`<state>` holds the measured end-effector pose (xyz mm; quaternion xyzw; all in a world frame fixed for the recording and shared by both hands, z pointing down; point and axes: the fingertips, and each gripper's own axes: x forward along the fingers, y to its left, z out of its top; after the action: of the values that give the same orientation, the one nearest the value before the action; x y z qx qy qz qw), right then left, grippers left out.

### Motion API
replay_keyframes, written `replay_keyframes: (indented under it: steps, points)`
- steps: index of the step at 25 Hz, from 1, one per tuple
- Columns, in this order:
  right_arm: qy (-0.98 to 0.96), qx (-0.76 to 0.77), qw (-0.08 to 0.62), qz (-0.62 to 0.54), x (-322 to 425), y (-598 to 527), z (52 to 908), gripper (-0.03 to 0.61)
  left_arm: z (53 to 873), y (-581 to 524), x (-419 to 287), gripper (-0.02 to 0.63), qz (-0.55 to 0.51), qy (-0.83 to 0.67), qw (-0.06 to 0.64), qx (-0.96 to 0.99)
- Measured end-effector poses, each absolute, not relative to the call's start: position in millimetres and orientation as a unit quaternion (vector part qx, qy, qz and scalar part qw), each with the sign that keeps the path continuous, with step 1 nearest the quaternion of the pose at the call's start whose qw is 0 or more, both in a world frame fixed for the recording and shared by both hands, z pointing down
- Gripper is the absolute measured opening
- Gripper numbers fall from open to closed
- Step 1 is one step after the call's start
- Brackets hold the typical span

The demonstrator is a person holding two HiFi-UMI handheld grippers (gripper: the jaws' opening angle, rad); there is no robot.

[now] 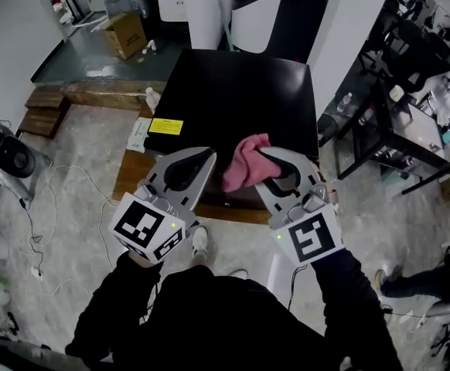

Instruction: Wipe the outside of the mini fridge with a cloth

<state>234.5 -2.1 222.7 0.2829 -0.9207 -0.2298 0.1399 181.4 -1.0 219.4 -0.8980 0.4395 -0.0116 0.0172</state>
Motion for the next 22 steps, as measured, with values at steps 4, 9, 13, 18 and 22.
replay_keyframes:
  steps: [4,9,13,18,22]
  points:
    - [-0.930,0.263,0.166,-0.194,201.6,-56.1,185.5,0.078,178.3,-48.9,147.0,0.006,-0.004,0.444,0.044,-0.895]
    - [-0.942,0.226,0.196,-0.150,151.0,-147.6,160.0,0.078,157.2,-125.7,90.7,0.006,-0.009,0.454,0.042,-0.890]
    - [-0.942,0.225,0.224,-0.105,110.0,-218.9,163.7,0.078,162.2,-183.5,50.0,0.006,-0.026,0.458,0.033,-0.888]
    - [-0.936,0.232,0.257,-0.058,68.6,-304.9,195.6,0.078,187.0,-244.5,18.3,0.006,-0.045,0.451,0.017,-0.891]
    - [-0.931,0.234,0.279,-0.007,44.8,-359.0,234.5,0.078,212.6,-283.6,-2.6,0.006,-0.051,0.445,-0.009,-0.894]
